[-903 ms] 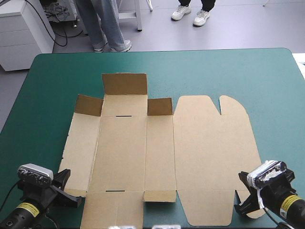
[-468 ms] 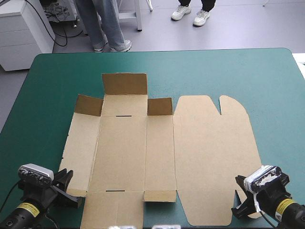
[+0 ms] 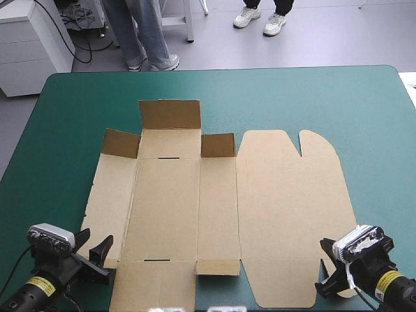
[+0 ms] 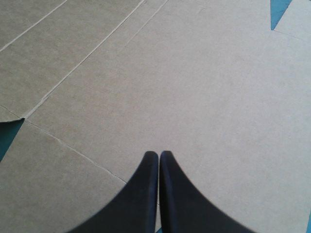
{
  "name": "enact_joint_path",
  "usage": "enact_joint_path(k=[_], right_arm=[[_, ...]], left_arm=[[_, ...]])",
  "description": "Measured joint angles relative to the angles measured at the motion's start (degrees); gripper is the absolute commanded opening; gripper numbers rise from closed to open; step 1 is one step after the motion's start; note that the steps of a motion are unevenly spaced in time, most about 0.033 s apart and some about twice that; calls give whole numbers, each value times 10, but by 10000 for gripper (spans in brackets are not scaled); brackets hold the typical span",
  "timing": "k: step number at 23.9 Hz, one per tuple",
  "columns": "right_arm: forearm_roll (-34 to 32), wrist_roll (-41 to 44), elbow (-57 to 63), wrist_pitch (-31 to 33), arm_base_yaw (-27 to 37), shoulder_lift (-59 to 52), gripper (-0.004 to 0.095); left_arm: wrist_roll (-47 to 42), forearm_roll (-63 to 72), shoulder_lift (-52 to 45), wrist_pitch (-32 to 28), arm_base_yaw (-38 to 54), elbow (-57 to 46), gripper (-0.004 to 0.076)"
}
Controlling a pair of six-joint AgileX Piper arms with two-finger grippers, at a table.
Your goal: Fold the box
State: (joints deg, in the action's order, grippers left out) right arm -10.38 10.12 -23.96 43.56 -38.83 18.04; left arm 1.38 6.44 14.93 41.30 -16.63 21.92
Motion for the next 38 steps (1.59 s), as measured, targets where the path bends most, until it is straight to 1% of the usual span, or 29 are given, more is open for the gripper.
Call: enact_joint_path(k=[4,6,10,14,17,20,23,26,28,31,34,38], right_arm=[[2,0,0,0,0,0,-12],[6,0,0,0,0,0,-12],[12,0,0,0,0,0,-12],[15,0,0,0,0,0,-12],[15,0,0,0,0,0,-12],[15,0,0,0,0,0,-12],[15,0,0,0,0,0,-12],[15,0,0,0,0,0,-12],[15,0,0,0,0,0,-12],[15,0,0,0,0,0,-12],[15,0,0,0,0,0,-12],[15,0,0,0,0,0,-12]], left_arm=[[4,9,0,0,0,0,405],[11,10,0,10,0,6,405],[18,9,14,49,0,54,405],[38,8,60,86,0,108,405],[48,7,144,118,0,161,406],[55,7,218,138,0,191,407],[68,5,323,184,0,227,407],[71,1,415,207,0,261,407],[71,-1,468,234,0,296,407],[72,-1,522,283,14,355,407],[72,5,544,289,62,404,407],[78,11,545,291,130,425,407]])
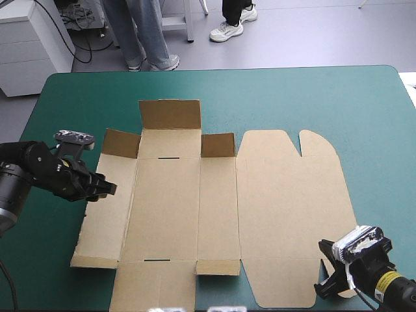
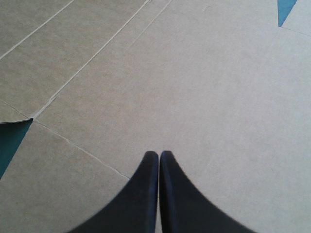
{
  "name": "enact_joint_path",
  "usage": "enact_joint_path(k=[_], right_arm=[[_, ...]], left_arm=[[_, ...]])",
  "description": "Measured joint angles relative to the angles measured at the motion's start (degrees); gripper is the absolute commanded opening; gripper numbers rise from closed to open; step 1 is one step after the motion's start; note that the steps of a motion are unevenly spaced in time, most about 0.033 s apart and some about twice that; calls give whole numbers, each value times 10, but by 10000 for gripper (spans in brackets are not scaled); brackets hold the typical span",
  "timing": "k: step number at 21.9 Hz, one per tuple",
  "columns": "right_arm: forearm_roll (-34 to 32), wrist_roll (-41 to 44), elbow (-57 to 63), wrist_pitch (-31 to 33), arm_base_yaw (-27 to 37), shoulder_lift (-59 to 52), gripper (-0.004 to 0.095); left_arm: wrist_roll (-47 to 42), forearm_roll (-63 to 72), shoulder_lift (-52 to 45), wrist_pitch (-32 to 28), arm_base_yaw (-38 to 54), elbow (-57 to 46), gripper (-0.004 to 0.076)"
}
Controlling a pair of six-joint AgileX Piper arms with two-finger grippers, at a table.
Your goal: Fold the box
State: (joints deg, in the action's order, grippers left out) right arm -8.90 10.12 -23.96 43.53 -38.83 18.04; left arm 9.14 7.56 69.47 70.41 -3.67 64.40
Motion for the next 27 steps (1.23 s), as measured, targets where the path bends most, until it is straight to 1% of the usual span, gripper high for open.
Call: enact_joint_path(k=[2,7,11,16,20,24,27], right_arm=[[0,0,0,0,0,0,-12],[0,-2,0,0,0,0,-12],[-1,-21,1,0,0,0,-12],[-1,-28,1,0,0,0,-12],[-2,-30,1,0,0,0,-12],[-2,-30,1,0,0,0,-12],[-2,-30,1,0,0,0,-12]], left_arm=[[15,1,0,3,34,0,407],[106,61,2,4,153,-24,407],[144,90,34,3,209,-61,407],[176,105,112,-3,214,-76,407],[180,117,171,-9,217,-77,407],[184,137,200,-13,217,-88,407],[193,157,204,-16,217,-108,407]])
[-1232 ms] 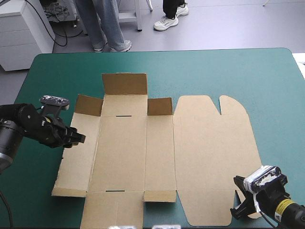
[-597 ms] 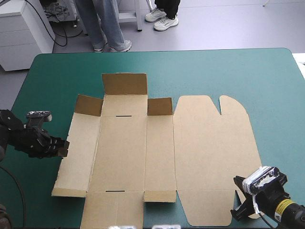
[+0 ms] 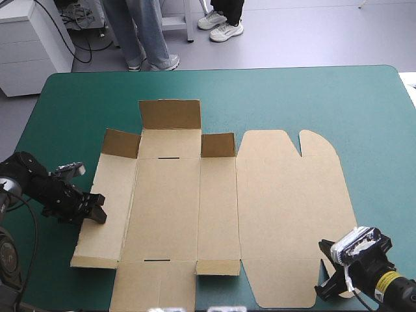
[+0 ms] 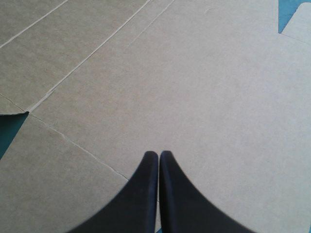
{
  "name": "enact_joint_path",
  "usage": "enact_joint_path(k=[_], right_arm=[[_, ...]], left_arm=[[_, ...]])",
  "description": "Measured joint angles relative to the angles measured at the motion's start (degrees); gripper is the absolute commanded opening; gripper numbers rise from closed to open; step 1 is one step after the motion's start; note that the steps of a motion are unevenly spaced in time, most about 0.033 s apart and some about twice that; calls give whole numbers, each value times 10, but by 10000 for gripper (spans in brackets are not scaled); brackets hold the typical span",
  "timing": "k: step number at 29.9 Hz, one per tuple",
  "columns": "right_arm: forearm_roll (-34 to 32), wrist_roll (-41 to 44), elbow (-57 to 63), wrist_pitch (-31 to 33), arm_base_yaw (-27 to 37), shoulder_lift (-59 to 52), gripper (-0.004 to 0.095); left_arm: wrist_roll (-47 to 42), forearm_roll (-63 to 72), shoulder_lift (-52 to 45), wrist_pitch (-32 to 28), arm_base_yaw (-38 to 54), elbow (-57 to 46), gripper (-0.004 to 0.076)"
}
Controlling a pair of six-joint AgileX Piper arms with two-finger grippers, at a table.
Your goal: Fold the box
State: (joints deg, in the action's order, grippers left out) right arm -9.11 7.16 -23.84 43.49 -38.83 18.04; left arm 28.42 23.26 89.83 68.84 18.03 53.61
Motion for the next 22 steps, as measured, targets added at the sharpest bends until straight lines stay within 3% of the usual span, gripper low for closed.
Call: enact_joint_path(k=[16,22], right_arm=[[-8,0,0,0,0,0,-12],[-10,0,0,0,0,0,-12]], left_arm=[[27,109,-1,-4,1,-49,406],[20,117,-1,-4,1,-51,333]])
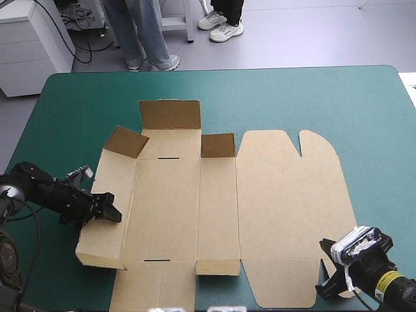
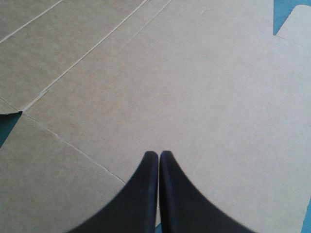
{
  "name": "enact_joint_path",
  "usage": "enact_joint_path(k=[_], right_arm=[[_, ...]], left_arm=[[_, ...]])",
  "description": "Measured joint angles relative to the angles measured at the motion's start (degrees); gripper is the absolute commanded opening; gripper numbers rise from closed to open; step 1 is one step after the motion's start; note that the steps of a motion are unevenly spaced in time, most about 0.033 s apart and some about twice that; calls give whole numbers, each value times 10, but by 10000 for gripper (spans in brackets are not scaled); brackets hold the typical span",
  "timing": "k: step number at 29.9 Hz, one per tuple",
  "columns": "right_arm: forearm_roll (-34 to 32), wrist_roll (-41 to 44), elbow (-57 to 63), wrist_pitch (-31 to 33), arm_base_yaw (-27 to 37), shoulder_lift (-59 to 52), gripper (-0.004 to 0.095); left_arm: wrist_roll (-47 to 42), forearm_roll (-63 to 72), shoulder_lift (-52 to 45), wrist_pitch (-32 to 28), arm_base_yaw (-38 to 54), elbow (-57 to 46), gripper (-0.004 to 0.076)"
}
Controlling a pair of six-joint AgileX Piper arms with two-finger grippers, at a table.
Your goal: Fold the box
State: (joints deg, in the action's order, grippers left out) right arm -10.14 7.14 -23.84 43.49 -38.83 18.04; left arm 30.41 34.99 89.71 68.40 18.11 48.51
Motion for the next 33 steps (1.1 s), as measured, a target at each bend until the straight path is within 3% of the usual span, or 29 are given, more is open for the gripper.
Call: enact_joint_path(k=[10,16,25,33], right_arm=[[-2,0,0,0,0,0,-12],[-9,0,0,0,0,0,-12],[-13,0,0,0,0,0,-12],[-13,0,0,0,0,0,-12]], left_arm=[[-3,47,0,-1,0,-4,282],[22,58,0,-2,0,-4,-9],[52,49,0,1,0,8,-8],[48,-66,-31,7,-61,136,-8]])
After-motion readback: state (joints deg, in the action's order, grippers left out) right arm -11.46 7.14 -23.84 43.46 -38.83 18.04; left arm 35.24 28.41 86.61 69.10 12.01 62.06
